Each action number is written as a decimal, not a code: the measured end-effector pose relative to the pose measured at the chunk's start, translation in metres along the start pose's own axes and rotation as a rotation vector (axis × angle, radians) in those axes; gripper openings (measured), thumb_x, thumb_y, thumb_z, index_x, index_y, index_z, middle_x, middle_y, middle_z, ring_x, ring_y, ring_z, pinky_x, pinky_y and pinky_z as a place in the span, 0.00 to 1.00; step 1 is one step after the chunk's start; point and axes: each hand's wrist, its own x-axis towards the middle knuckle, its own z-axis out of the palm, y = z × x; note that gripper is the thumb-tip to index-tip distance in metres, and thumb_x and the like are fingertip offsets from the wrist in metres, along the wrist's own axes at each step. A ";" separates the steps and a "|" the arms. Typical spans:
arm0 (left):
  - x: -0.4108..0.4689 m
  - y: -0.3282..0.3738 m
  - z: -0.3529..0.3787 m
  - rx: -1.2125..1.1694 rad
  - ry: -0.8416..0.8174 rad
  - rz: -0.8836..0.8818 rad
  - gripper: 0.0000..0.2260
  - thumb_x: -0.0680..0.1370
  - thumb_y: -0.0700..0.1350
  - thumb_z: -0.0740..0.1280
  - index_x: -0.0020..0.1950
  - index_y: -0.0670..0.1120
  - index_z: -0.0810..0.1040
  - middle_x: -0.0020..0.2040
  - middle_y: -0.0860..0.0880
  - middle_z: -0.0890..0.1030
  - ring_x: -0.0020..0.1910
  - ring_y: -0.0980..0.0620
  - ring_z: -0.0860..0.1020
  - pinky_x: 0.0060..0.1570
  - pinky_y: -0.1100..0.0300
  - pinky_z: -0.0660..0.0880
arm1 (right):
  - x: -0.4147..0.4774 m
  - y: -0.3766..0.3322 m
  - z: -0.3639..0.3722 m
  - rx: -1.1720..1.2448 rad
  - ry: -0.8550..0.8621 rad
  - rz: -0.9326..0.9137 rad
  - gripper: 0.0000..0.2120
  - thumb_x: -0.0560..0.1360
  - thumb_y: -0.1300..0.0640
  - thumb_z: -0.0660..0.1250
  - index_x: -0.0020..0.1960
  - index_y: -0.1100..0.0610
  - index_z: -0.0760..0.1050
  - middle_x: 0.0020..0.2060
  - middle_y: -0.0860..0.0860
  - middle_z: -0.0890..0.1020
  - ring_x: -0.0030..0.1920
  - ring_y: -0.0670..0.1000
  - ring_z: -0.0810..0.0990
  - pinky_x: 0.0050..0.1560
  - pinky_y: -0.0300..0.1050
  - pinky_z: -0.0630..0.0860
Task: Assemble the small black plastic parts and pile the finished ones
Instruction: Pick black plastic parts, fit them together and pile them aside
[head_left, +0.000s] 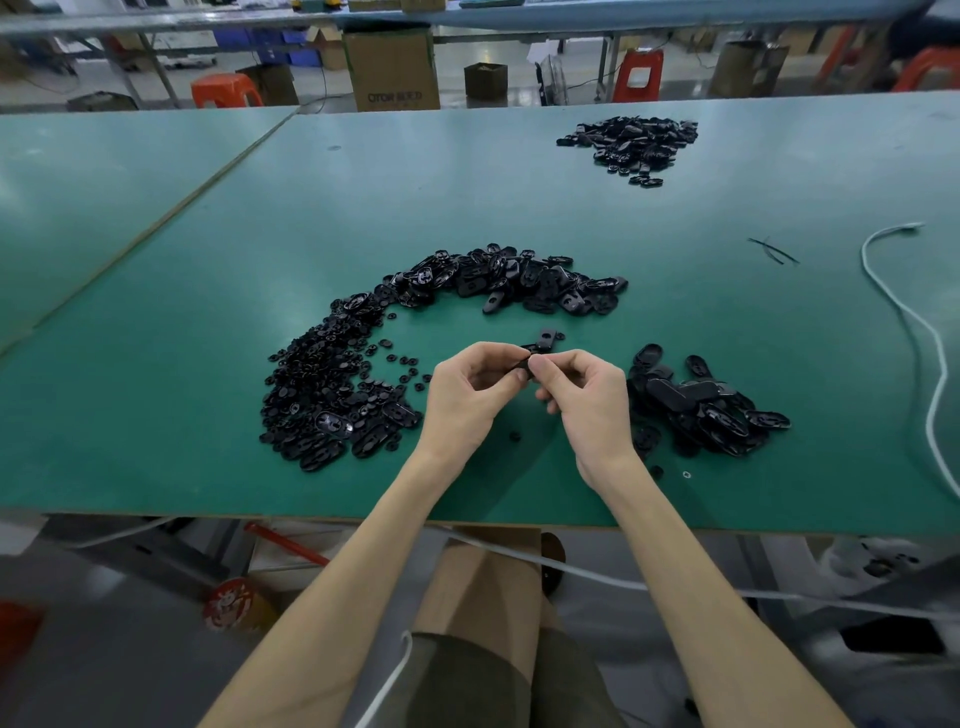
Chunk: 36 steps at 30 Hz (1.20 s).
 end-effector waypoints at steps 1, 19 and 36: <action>0.001 0.000 0.000 0.005 0.002 0.001 0.07 0.78 0.37 0.74 0.55 0.43 0.85 0.50 0.49 0.87 0.50 0.51 0.86 0.53 0.62 0.80 | 0.000 0.000 0.000 0.013 0.016 0.003 0.04 0.79 0.58 0.74 0.46 0.56 0.84 0.31 0.48 0.83 0.33 0.46 0.78 0.37 0.42 0.75; 0.031 0.066 0.091 0.444 -0.378 0.225 0.09 0.76 0.37 0.74 0.54 0.47 0.86 0.49 0.54 0.87 0.50 0.61 0.82 0.57 0.69 0.74 | -0.009 -0.001 -0.007 -0.423 -0.097 -0.170 0.13 0.85 0.70 0.59 0.66 0.71 0.74 0.47 0.51 0.81 0.46 0.45 0.81 0.55 0.45 0.81; 0.050 0.003 -0.001 0.937 0.021 -0.111 0.10 0.81 0.49 0.70 0.59 0.47 0.80 0.59 0.45 0.76 0.63 0.43 0.69 0.61 0.52 0.62 | -0.003 -0.008 0.004 -0.105 -0.025 -0.012 0.10 0.82 0.64 0.65 0.50 0.56 0.85 0.41 0.51 0.86 0.36 0.42 0.82 0.38 0.37 0.77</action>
